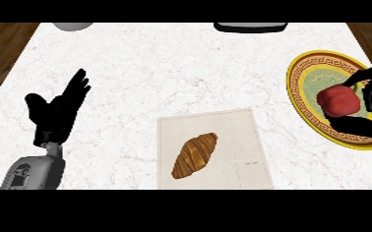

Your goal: Pick the bell pepper from the placemat and place it in the plate

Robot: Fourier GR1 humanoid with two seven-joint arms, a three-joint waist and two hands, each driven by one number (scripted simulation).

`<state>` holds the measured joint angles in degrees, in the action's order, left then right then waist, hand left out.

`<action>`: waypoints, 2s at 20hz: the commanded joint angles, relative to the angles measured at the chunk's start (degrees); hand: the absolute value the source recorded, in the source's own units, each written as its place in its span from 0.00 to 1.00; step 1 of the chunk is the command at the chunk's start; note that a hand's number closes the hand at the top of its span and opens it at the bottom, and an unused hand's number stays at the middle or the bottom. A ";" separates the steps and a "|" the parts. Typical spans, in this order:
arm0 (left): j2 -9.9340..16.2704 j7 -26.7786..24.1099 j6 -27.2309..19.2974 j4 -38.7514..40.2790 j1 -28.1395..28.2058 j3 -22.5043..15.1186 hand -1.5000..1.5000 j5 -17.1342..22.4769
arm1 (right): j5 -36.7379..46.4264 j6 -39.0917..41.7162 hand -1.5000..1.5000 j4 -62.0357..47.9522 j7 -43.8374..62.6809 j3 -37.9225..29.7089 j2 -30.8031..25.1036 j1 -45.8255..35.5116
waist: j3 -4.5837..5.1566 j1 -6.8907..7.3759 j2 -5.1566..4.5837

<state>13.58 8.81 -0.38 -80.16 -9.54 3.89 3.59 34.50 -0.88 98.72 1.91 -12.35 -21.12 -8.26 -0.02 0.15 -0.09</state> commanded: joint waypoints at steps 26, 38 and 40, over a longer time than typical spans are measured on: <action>-2.27 -0.67 -0.97 2.02 -0.89 0.41 0.50 -2.29 | -17.10 16.66 0.00 -51.19 -44.32 -13.90 -11.73 -20.17 | 0.01 -1.05 0.20; -0.39 1.35 1.27 -2.03 1.15 2.10 0.50 -0.58 | -34.66 39.67 0.00 -50.58 -20.35 -21.21 -15.92 -17.77 | 0.05 -0.52 0.29; -1.22 -1.21 1.63 1.67 -0.18 2.30 0.50 -0.94 | -33.69 39.47 0.00 -56.58 -25.22 -20.91 -18.19 -19.00 | 0.00 -0.01 -0.02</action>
<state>12.68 9.76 0.47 -81.24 -9.07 5.44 2.45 2.72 35.16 45.83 -22.23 -32.75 -37.28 -27.90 0.02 -0.21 0.14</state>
